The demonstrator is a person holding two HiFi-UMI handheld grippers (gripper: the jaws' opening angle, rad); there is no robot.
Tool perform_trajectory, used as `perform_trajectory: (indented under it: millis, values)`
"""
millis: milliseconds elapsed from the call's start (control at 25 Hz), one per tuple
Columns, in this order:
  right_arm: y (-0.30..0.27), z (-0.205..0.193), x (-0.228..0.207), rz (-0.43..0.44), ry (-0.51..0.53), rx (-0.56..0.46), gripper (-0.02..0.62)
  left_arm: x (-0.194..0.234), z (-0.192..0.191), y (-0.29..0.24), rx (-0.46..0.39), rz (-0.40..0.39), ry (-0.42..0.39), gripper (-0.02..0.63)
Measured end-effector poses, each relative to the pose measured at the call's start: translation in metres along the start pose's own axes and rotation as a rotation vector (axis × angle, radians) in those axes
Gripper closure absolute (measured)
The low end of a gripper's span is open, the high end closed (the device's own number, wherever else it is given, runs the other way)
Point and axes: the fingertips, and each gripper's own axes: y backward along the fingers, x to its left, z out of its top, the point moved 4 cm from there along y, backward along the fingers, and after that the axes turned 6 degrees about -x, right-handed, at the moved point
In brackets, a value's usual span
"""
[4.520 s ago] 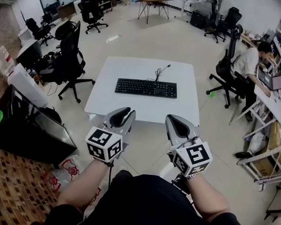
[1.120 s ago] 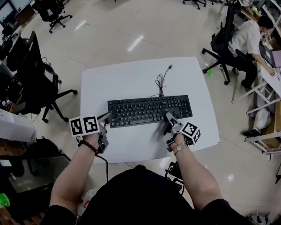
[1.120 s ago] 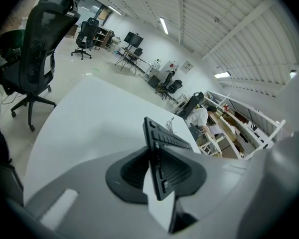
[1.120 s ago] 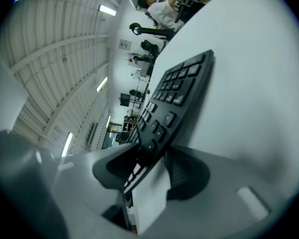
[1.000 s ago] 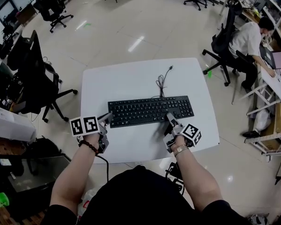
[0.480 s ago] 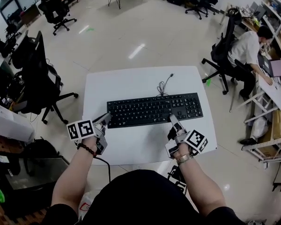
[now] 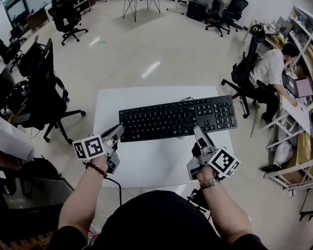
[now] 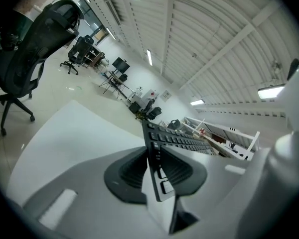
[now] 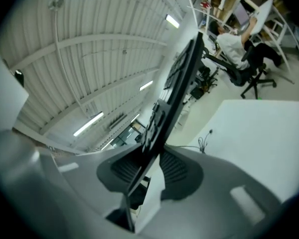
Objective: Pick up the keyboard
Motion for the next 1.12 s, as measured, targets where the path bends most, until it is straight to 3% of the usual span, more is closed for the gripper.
perform_trajectory:
  millis: [480, 1120]
  values:
    - [0.003, 0.010, 0.024, 0.061, 0.080, -0.016, 0.483, -0.010, 0.013, 0.003, -0.055, -0.030, -0.031, 0.520]
    - [0.005, 0.013, 0.035, 0.072, 0.103, -0.030, 0.483, -0.013, 0.020, 0.007, -0.071, -0.043, -0.052, 0.519]
